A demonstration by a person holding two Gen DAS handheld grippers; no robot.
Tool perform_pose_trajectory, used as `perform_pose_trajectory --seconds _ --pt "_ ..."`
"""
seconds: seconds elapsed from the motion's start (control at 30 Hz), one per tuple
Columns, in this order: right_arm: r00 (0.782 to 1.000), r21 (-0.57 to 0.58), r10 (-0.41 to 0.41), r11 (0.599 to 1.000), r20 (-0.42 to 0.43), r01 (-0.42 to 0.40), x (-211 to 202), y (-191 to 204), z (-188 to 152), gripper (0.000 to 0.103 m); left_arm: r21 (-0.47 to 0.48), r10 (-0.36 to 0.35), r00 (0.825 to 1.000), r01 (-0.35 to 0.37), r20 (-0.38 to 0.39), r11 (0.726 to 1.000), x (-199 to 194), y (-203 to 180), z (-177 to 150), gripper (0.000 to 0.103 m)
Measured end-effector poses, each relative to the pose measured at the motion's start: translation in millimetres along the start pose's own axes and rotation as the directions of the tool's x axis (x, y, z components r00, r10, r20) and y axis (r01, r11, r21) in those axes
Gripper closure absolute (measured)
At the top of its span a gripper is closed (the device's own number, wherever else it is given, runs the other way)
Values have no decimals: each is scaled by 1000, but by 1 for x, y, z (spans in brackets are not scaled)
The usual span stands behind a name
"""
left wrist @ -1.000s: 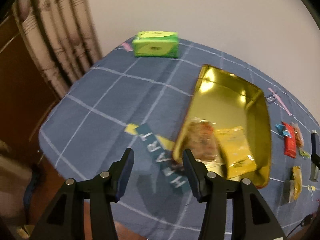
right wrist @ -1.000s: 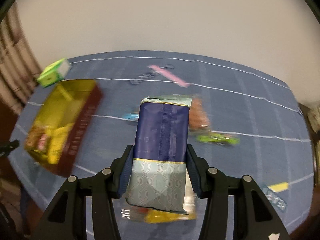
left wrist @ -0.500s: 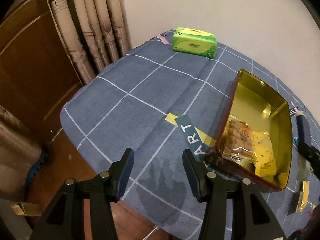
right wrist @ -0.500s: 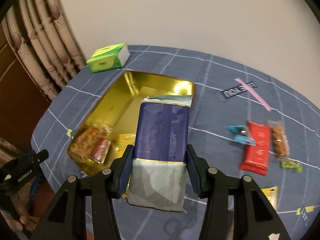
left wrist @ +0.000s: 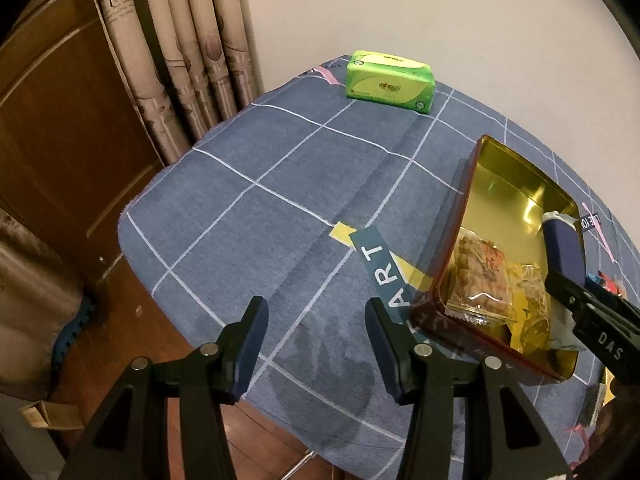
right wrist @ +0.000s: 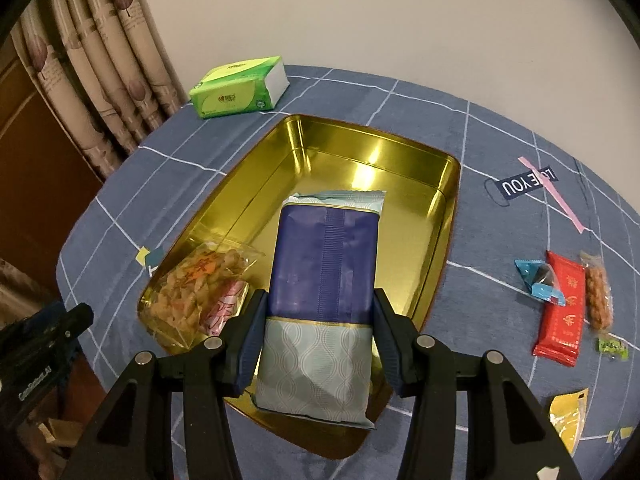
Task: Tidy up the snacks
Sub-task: 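Carry the navy-and-pale-blue packet into the tin and open the right tool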
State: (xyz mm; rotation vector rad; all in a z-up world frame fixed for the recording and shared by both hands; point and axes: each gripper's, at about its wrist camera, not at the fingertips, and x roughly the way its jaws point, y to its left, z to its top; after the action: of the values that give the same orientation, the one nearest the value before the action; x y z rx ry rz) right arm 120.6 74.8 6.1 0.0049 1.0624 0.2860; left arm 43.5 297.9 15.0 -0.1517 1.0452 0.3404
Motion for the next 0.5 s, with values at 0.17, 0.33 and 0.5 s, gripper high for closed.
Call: perform_pose_trajectory --seconds 0.17,0.33,0.5 --pt "1000 0 -7 1000 -22 7 10 0 -1 56 0 0 1000 0 -8 1000 2 -1 -1 51" --pt "999 -1 -10 1000 -42 10 20 0 -5 56 7 0 1000 0 -14 1000 3 -2 -1 51" --pt "999 0 -19 1000 -48 19 25 -1 -7 56 11 -4 1000 4 -14 1000 2 -4 -2 51"
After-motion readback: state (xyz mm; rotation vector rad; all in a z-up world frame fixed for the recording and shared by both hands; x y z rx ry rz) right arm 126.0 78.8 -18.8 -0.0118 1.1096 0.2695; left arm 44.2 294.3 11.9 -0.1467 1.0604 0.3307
